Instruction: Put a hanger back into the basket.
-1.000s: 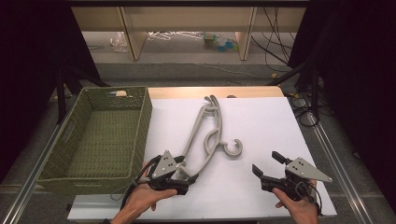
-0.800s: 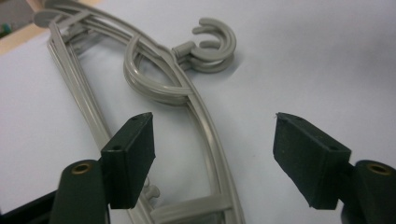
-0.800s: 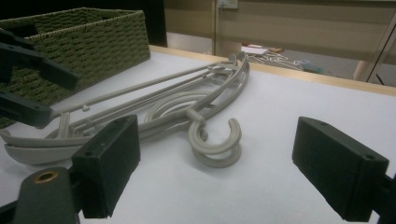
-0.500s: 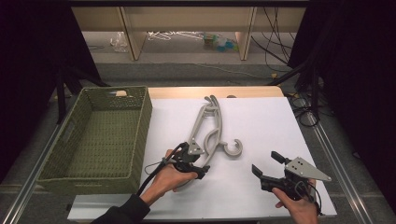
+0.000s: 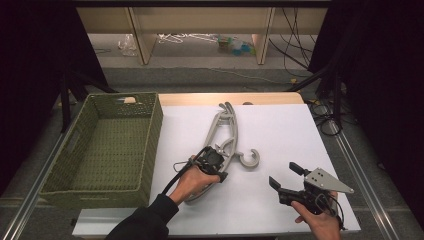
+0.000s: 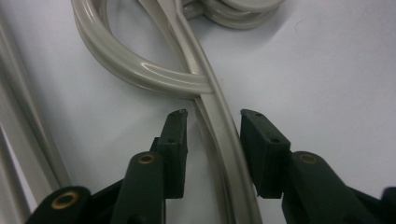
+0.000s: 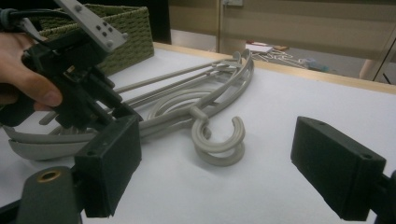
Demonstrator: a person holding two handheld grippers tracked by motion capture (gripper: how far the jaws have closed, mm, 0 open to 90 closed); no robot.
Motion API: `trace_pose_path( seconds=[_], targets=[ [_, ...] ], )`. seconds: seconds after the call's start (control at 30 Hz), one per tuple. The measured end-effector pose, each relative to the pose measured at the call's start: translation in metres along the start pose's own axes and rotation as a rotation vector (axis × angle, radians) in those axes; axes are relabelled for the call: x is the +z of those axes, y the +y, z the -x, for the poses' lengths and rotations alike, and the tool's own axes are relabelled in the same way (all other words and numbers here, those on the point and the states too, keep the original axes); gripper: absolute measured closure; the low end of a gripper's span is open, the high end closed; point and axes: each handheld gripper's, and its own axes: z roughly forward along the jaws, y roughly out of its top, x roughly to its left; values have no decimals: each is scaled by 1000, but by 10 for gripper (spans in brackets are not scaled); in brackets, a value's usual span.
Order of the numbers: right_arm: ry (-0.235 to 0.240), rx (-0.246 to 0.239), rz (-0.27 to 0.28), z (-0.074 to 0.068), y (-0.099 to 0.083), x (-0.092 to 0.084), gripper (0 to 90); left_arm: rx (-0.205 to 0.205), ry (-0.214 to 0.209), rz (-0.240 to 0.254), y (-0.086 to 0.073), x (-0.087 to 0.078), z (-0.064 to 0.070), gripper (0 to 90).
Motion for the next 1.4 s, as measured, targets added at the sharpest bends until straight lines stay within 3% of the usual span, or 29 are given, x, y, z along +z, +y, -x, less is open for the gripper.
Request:
trace_pose_path(
  seconds=[0.03,0.13,0.2,0.23,0.5,0.63,0.7,0.77,0.8,0.83,0.9,1.13,1.23,1.3,1.37,1.4],
  targets=[
    [2,1,-2,0,0,0,170,22,-5,-24,2,2,-3,637],
    [1,1,-2,0,0,0,171,20,1,-22,4,4,-3,661],
    [10,4,9,0,0,1,177,-12,-36,-24,5,5,-3,705],
    [-2,-7,-22,0,0,-1,180,-29,-39,-25,5,4,-3,715],
    [-2,-10,-28,1,1,-1,181,-30,-33,-23,3,-7,-8,736],
    [10,-4,-5,0,0,1,181,-66,-71,1,1,-19,-18,749],
    [9,-1,-7,0,0,1,181,-123,-91,39,-2,-27,-23,752],
    [8,-1,-7,0,0,1,181,-106,-86,25,-3,-30,-26,748],
    [8,-1,-7,0,0,1,181,-124,-75,45,-4,-30,-25,748],
    [10,4,-1,0,-1,2,181,-107,-68,27,-5,-33,-28,750],
    [0,-2,-15,0,0,2,181,-140,-94,38,-7,-34,-31,764],
    [9,2,-2,0,-1,3,182,-149,-128,43,-4,-35,-26,780],
    [9,2,-4,0,-1,3,182,-156,-122,52,-5,-39,-28,794],
    [1,-4,-15,0,-1,2,182,-179,-118,84,-7,-45,-28,798],
    [5,-5,-21,1,-1,2,182,-166,-112,77,-8,-50,-30,802],
    [5,-5,-19,0,-1,2,182,-214,-105,120,-9,-52,-28,804]
  ],
)
